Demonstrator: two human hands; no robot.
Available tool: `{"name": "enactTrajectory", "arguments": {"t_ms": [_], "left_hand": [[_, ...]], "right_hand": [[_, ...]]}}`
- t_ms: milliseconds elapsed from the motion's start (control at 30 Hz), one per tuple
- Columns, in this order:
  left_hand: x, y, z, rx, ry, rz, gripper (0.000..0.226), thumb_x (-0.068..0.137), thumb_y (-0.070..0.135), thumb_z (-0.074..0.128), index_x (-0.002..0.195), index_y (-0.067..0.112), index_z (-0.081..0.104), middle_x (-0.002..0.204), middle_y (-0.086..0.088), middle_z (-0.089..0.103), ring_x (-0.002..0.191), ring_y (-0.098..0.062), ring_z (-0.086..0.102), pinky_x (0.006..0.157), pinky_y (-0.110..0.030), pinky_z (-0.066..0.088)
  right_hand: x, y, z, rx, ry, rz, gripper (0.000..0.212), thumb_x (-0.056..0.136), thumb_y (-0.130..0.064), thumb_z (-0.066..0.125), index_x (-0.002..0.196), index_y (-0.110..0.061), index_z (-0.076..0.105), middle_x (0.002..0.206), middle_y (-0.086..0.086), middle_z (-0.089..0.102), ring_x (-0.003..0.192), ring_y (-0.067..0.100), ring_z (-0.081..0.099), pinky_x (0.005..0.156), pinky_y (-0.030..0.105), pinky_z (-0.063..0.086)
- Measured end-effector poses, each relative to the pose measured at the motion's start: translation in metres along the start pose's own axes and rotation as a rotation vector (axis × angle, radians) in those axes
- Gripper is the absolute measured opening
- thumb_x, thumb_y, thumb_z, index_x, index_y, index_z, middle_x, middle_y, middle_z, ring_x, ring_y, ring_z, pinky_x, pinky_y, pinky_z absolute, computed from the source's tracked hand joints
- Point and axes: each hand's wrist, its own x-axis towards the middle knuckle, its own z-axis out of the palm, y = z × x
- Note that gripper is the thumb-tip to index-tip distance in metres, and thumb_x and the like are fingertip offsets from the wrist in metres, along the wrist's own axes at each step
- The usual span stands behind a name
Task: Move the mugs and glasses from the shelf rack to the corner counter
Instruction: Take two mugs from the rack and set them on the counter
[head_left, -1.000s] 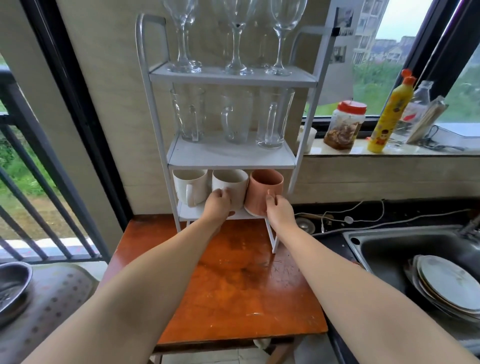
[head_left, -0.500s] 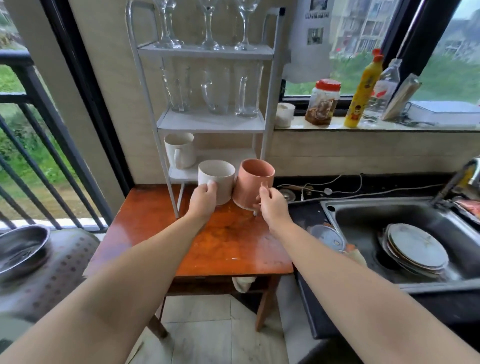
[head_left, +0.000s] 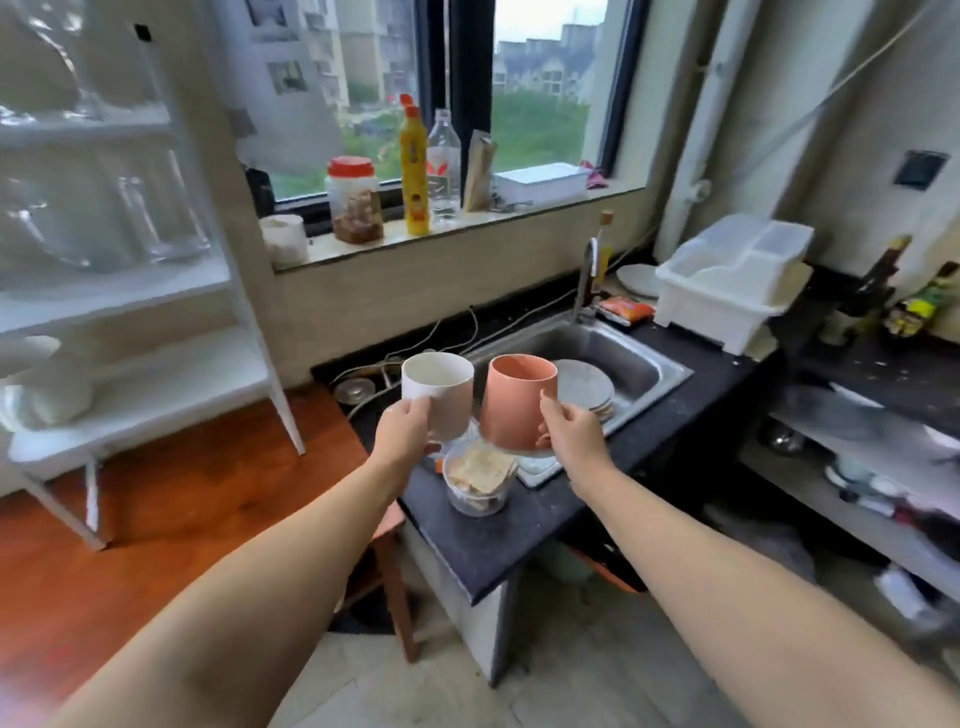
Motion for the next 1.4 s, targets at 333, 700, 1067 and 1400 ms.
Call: {"name": "enactTrajectory", "arguments": {"t_ms": [333,700,1067,1400], "left_hand": [[-0.034,0.016,0.183,0.013,-0.547,-0.037,0.029,0.091,0.013,0.04,0.066,0.01,0.054,0.073,-0.009,0.048,0.07,-0.021,0.047,0.06,-0.031,0.049],[-0.149,-0.002,0.351,0.168,-0.955,-0.07,0.022,0.089,0.018,0.037,0.09,0.01,0.057,0.088,-0.008,0.049,0.069,-0.017,0.052,0.06,-0.032,0.053],[-0.303,0.016,0.539,0.191,-1.202,0.006,0.031,0.09,0.02,0.036,0.098,0.002,0.06,0.076,-0.006,0.045,0.063,-0.019,0.045,0.072,-0.037,0.055],[-0.374,0.033,0.692,0.159,-1.219,-0.09,0.032,0.091,0.022,0.033,0.111,0.008,0.054,0.099,-0.007,0.044,0.084,-0.021,0.045,0.057,-0.029,0.051]], "right_hand": [[-0.028,0.05,-0.174,-0.021,0.574,0.125,0.045,0.094,-0.037,0.052,0.054,-0.017,0.051,0.057,0.001,0.057,0.065,0.025,0.056,0.067,0.035,0.042],[-0.152,0.107,-0.326,-0.097,0.97,0.297,0.045,0.095,-0.043,0.049,0.057,-0.018,0.052,0.055,-0.003,0.057,0.053,0.013,0.054,0.059,0.03,0.043],[-0.221,0.13,-0.535,-0.177,1.151,0.344,0.048,0.097,-0.043,0.043,0.062,-0.013,0.053,0.059,0.003,0.058,0.067,0.024,0.058,0.07,0.035,0.046],[-0.199,0.172,-0.708,-0.104,1.211,0.382,0.049,0.096,-0.047,0.042,0.062,-0.014,0.054,0.06,0.006,0.059,0.065,0.024,0.058,0.071,0.037,0.047]]}}
